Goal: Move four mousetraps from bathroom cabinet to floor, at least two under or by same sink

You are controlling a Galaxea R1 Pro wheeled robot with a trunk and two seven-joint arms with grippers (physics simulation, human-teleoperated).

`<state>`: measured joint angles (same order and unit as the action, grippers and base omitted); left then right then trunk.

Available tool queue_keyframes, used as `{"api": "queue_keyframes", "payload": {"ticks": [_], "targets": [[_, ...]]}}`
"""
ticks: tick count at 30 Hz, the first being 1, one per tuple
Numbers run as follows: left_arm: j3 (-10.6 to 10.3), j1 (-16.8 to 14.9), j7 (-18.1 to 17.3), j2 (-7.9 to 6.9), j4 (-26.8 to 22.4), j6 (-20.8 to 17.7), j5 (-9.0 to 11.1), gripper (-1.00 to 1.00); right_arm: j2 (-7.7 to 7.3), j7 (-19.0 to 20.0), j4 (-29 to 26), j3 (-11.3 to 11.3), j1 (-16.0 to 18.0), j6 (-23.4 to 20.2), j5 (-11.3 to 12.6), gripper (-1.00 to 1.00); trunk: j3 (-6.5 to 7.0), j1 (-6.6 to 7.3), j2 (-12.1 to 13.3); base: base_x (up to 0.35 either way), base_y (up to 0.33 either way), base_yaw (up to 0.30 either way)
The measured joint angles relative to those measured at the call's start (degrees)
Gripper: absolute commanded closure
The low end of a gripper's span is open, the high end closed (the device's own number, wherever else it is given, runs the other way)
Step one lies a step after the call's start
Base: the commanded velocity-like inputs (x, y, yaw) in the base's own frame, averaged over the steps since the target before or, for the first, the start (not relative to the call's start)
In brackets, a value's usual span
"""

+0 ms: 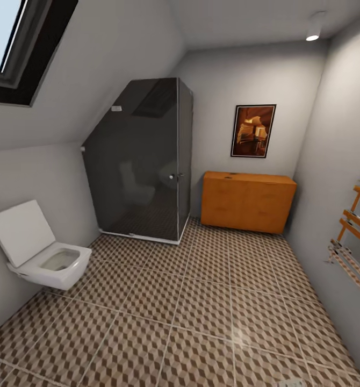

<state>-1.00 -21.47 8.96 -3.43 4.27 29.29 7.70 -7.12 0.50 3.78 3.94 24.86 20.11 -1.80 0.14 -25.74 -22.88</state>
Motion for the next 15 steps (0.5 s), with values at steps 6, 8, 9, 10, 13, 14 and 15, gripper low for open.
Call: {"api": "queue_keyframes", "payload": {"ticks": [6, 8, 9, 10, 13, 14, 15], "targets": [[0.0, 0.0, -0.01, 0.0, 0.0, -0.04, 0.01, -1.0, 0.0, -0.01, 0.0, 0.0, 0.0, 0.0, -0.01, -1.0, 0.0, 0.01, 0.0, 0.287, -0.041, -0.236], [0.0, 0.01, -0.01, 0.0, -0.01, -0.08, 0.0, -1.0, 0.0, -0.01, 0.01, 0.0, 0.01, 0.0, -0.02, -1.0, 0.0, 0.01, 0.0, 0.304, -0.068, -0.097], [0.0, 0.01, -0.01, 0.0, -0.01, -0.09, 0.0, -1.0, 0.01, -0.01, 0.01, 0.0, 0.01, 0.0, -0.01, -1.0, 0.0, 0.01, 0.0, 0.306, -0.077, -0.069], [0.0, 0.01, -0.01, 0.0, -0.01, -0.1, 0.0, -1.0, 0.01, -0.01, 0.01, 0.0, 0.01, 0.0, -0.01, -1.0, 0.0, 0.01, 0.0, 0.307, -0.084, -0.055], [0.0, 0.01, -0.01, -0.01, -0.02, -0.12, 0.02, -1.0, 0.01, -0.02, 0.01, 0.0, 0.01, 0.0, -0.02, -1.0, 0.0, 0.01, 0.0, 0.309, -0.097, -0.027], [0.0, 0.01, -0.01, -0.01, -0.02, -0.12, 0.02, -1.0, 0.01, -0.02, 0.01, 0.0, 0.02, 0.0, -0.02, -1.0, 0.0, 0.01, 0.0, 0.31, -0.104, -0.014], [0.0, 0.01, -0.01, -0.01, -0.02, -0.12, 0.01, -1.0, 0.01, 0.0, 0.02, 0.0, 0.02, 0.0, -0.02, -1.0, 0.0, 0.01, 0.0, 0.31, -0.106, -0.009]]}}
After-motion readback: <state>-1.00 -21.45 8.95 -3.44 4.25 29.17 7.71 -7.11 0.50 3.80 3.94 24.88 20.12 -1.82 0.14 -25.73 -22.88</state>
